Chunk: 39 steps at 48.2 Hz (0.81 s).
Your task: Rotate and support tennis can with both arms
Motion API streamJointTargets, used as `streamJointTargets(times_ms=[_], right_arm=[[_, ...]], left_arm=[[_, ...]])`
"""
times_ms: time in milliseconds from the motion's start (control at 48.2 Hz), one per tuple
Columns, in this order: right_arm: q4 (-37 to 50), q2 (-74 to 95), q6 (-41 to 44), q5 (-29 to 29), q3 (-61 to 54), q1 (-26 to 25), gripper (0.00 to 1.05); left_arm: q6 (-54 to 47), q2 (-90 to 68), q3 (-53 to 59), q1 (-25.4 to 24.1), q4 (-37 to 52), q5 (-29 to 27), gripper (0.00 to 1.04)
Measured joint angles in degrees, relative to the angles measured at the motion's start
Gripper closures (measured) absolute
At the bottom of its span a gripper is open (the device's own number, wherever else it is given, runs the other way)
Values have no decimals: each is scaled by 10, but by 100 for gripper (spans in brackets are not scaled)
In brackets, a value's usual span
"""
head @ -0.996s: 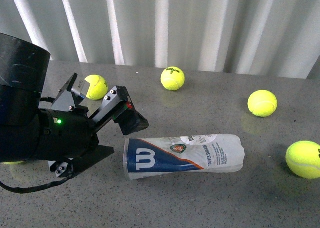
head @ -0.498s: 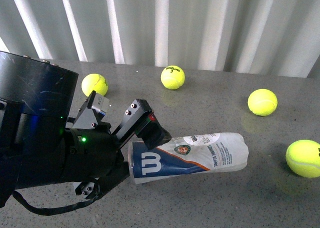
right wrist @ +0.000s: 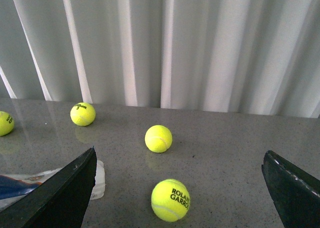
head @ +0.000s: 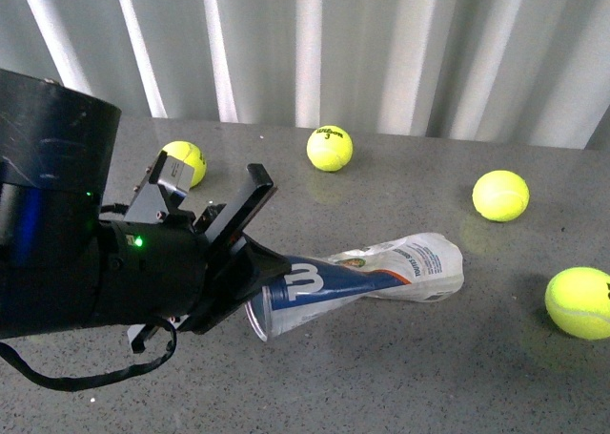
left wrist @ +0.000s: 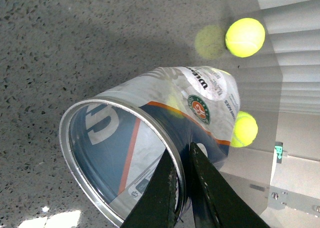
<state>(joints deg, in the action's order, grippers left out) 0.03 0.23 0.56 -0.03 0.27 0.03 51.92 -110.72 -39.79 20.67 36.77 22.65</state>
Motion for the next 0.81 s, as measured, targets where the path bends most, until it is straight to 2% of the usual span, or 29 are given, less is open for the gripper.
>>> streamJointTargets(times_ms=[207, 332, 477, 622, 809], right_arm=[[0, 0, 0, 0, 0, 0, 7], [0, 0, 0, 0, 0, 0, 7], [0, 0, 0, 0, 0, 0, 7], [0, 0, 0, 0, 0, 0, 7], [0, 0, 0, 0, 0, 0, 7]], left_arm=[[-58, 55, -3, -17, -71, -2, 100], [-168, 138, -40, -31, -196, 27, 101], [-440, 243, -184, -29, -454, 26, 101], [-779, 237, -371, -10, -720, -63, 101], [-1113, 163, -488, 14, -919, -144, 101]])
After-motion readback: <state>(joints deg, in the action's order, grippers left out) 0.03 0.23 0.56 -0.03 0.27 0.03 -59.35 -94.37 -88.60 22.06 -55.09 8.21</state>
